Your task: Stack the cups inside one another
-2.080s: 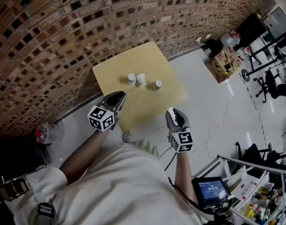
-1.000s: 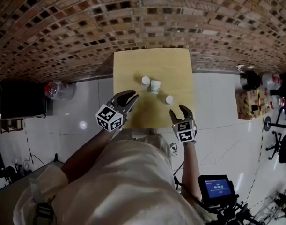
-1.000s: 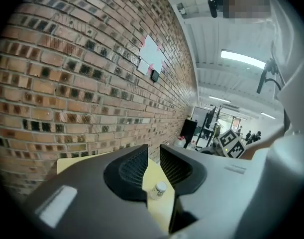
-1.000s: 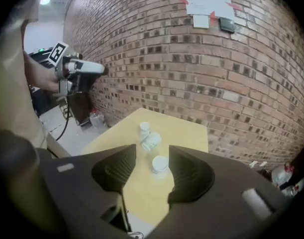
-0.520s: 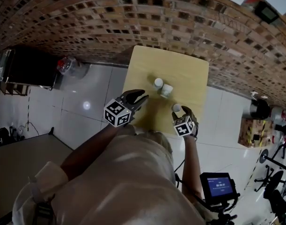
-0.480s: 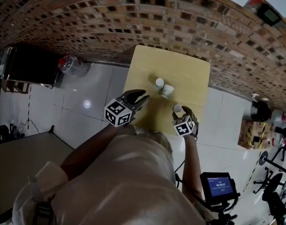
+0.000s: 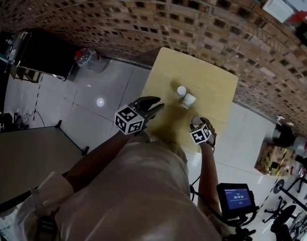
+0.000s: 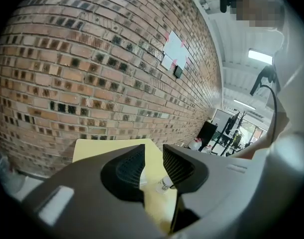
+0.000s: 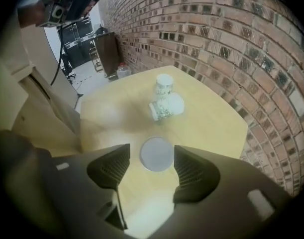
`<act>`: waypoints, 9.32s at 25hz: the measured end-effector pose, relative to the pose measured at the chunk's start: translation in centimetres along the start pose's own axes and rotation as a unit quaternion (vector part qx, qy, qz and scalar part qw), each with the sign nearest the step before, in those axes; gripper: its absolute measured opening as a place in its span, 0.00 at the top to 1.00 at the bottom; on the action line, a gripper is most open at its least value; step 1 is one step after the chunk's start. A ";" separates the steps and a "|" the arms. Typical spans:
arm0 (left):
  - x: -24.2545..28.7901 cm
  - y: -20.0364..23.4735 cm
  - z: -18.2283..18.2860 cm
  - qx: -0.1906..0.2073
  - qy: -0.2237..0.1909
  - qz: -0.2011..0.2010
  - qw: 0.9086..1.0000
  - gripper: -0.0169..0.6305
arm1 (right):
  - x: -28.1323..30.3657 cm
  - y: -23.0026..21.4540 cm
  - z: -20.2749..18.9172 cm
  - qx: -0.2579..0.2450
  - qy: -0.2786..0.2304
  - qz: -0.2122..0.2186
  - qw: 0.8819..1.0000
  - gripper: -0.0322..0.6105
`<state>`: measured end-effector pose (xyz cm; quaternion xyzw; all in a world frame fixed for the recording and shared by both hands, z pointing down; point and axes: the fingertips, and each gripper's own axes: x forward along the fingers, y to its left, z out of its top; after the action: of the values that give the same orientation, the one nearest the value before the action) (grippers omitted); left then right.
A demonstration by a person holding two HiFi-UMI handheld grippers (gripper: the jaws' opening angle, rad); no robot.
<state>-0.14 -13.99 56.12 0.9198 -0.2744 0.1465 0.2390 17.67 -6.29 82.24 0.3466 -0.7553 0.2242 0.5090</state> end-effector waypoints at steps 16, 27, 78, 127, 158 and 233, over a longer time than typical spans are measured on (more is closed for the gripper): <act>0.0 -0.5 -1.2 -0.006 0.018 0.000 1.000 0.76 | 1.1 -1.2 -0.4 0.038 -0.013 -0.014 0.999 0.57; 1.5 -0.6 -3.6 0.002 0.050 -0.014 0.999 0.76 | -3.1 -1.9 1.3 0.120 -0.094 -0.029 0.988 0.57; 7.7 -12.2 -5.5 -0.066 0.059 -0.243 0.966 0.84 | -19.9 1.6 5.3 0.345 -0.458 0.275 0.772 0.59; 9.6 2.3 -21.6 0.370 0.360 0.012 0.856 0.92 | -13.4 2.6 0.9 0.402 -0.386 0.216 0.802 0.58; 9.2 2.6 -24.3 0.348 0.344 0.002 0.872 0.68 | -13.9 2.5 0.3 0.401 -0.379 0.179 0.815 0.60; 12.9 5.3 -11.1 0.225 0.287 0.009 0.931 0.50 | -16.0 -3.2 3.1 0.330 -0.379 -0.006 0.865 0.71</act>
<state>5.69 -17.74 72.50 0.8656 -0.1617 0.4646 0.0930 22.07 -5.81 66.25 0.5568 -0.7700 0.3090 0.0408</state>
